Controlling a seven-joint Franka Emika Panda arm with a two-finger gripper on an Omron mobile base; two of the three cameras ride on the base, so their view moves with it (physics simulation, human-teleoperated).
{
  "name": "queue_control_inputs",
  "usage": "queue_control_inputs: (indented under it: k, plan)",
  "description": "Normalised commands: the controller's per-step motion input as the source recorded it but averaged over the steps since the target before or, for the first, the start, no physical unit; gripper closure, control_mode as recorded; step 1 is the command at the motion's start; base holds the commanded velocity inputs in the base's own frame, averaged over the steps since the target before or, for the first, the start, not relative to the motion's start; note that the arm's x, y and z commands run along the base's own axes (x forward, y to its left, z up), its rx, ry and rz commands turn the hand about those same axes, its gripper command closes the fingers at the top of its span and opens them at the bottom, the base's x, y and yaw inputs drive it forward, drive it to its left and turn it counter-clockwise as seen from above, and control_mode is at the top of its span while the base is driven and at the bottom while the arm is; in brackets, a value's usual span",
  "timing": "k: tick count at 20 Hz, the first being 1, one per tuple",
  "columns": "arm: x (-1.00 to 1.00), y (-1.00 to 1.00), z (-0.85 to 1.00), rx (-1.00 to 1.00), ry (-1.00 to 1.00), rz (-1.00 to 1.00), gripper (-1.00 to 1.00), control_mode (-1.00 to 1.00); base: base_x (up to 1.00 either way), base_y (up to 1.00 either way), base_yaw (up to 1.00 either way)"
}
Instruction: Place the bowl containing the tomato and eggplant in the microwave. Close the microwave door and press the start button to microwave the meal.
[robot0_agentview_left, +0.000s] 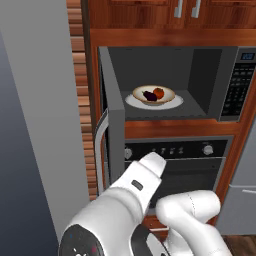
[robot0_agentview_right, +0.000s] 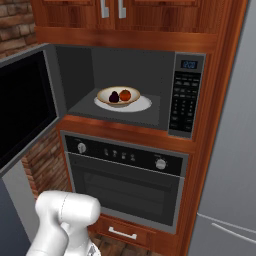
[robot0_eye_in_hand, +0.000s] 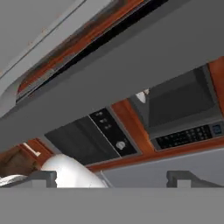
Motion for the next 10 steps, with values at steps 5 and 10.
queue_control_inputs:
  k: [5,10]
  plan:
    - [-0.24,0.85,0.0,-0.25,-0.11,0.0,-1.0,-1.0,0.0,0.0,0.0]
    - [-0.01,0.92,0.0,-0.24,-0.11,0.0,-1.0,-1.0,0.0,0.0,0.0]
